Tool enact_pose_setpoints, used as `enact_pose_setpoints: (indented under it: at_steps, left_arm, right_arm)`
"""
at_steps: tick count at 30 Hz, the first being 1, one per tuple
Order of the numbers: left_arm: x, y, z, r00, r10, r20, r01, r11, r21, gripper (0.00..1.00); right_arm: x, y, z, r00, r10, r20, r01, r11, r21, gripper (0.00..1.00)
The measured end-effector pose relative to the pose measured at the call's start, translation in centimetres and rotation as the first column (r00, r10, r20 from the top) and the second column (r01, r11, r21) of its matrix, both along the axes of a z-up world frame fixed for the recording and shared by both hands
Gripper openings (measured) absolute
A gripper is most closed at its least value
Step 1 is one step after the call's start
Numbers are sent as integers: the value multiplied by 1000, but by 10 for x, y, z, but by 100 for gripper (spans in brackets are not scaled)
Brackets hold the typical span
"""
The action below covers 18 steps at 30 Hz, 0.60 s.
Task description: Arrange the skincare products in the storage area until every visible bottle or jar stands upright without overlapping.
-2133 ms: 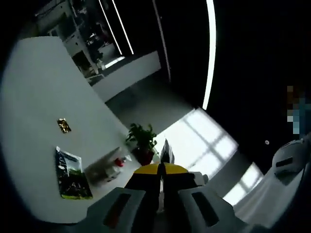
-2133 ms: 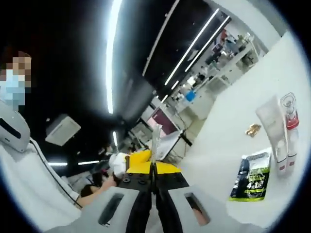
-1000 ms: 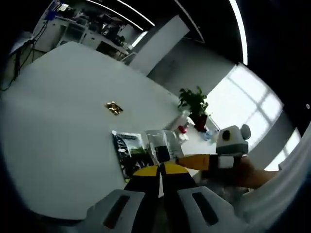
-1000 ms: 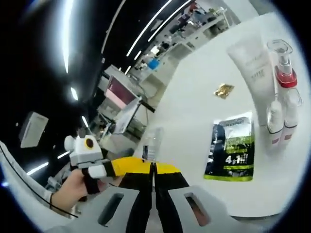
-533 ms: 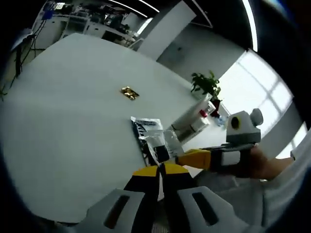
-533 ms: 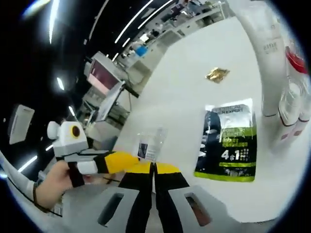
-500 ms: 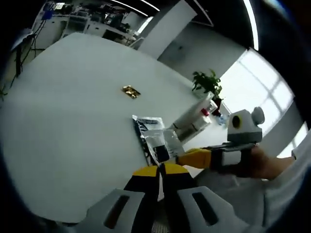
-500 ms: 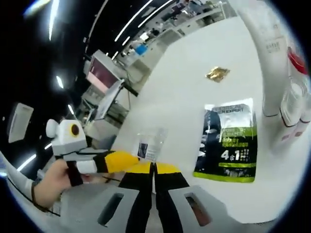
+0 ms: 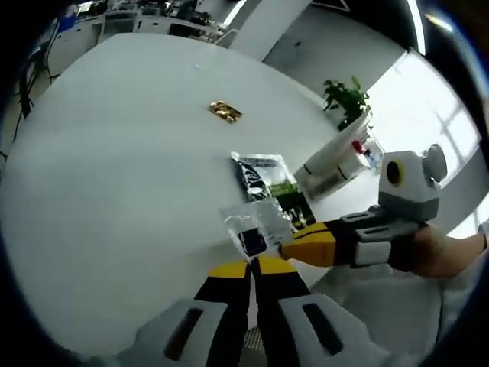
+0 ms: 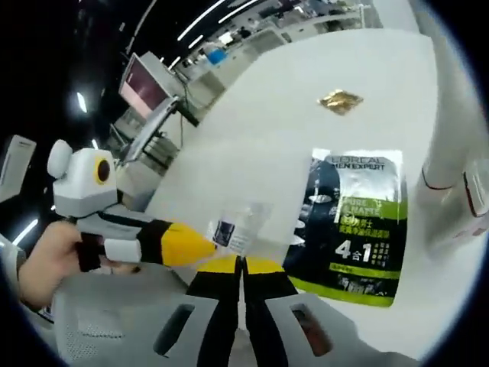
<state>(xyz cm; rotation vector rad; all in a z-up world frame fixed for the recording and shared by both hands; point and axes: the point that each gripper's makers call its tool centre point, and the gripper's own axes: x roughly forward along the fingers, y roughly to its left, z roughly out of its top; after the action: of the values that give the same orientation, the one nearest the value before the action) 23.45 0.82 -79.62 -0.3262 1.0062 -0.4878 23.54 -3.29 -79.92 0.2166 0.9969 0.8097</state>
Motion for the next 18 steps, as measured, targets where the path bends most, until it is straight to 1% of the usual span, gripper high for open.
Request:
enact_pose_setpoints:
  at_steps: [2, 3, 6, 9, 14, 18]
  left_arm:
    - [3, 2, -7, 1000, -3, -14, 3, 1000, 9, 1]
    - [1, 1, -6, 1000, -2, -17, 2, 1000, 12, 1]
    - [3, 2, -14, 999, -15, -35, 16, 999, 30, 1]
    - [4, 3, -18, 999, -22, -39, 23, 999, 45, 1]
    - [2, 5, -21, 998, -19, -54, 22, 998, 60, 1]
    - [6, 7, -26, 998, -16, -58, 20, 997, 70, 1]
  right_arm:
    - [1, 0, -5, 1000, 3, 0, -3, 1000, -8, 1]
    - [1, 0, -8, 1000, 5, 0, -5, 1000, -15, 1]
    - [0, 0, -11, 1000, 8, -4, -8, 1000, -26, 1]
    - [0, 1, -15, 1000, 17, 0, -17, 999, -41, 2]
    - [5, 4, -20, 999, 32, 2, -32, 998, -55, 2]
    - [8, 7, -24, 998, 57, 25, -55, 995, -79, 2]
